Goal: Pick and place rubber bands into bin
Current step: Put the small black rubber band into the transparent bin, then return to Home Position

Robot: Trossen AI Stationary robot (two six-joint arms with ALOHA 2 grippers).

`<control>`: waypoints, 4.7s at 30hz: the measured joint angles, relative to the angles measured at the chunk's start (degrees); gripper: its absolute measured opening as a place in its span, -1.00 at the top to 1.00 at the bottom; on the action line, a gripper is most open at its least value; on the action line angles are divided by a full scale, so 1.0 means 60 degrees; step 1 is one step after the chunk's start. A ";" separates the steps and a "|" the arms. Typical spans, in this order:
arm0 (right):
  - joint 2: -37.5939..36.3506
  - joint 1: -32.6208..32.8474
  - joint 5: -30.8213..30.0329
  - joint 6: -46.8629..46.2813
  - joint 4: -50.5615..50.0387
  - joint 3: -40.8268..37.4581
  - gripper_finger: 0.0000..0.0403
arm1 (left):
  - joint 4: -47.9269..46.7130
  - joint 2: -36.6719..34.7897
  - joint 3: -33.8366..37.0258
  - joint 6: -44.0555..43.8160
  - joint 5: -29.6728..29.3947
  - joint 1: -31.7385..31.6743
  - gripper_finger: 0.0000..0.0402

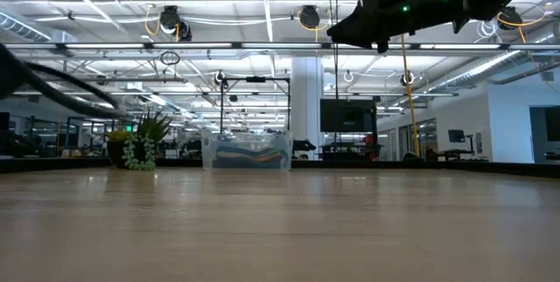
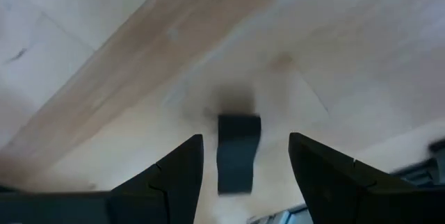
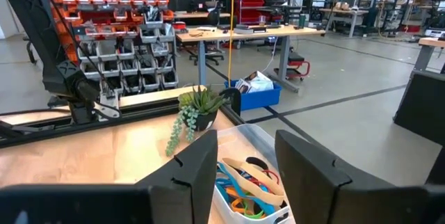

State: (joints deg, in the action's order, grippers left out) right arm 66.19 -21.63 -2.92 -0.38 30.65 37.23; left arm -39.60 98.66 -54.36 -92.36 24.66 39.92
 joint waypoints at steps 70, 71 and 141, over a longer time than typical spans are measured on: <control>0.0000 -0.0004 -0.0004 -0.0652 -0.0156 0.0000 0.30 | 0.7209 -0.6067 0.0549 1.3557 -0.6912 -0.6212 0.94; 0.0000 -0.0004 -0.0004 -0.0652 -0.0157 0.0000 0.30 | 0.6914 -0.6070 0.0400 1.3517 -0.6689 -0.6525 0.93; -0.0300 -0.0073 -0.0079 0.0809 -0.1248 0.0000 0.30 | 0.3204 -0.1234 -0.2370 1.5286 -0.4141 -1.2346 0.08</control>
State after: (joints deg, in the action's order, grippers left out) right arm 64.39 -22.06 -3.39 4.47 23.17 37.23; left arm -20.38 91.25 -68.58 -0.64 -0.19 -34.15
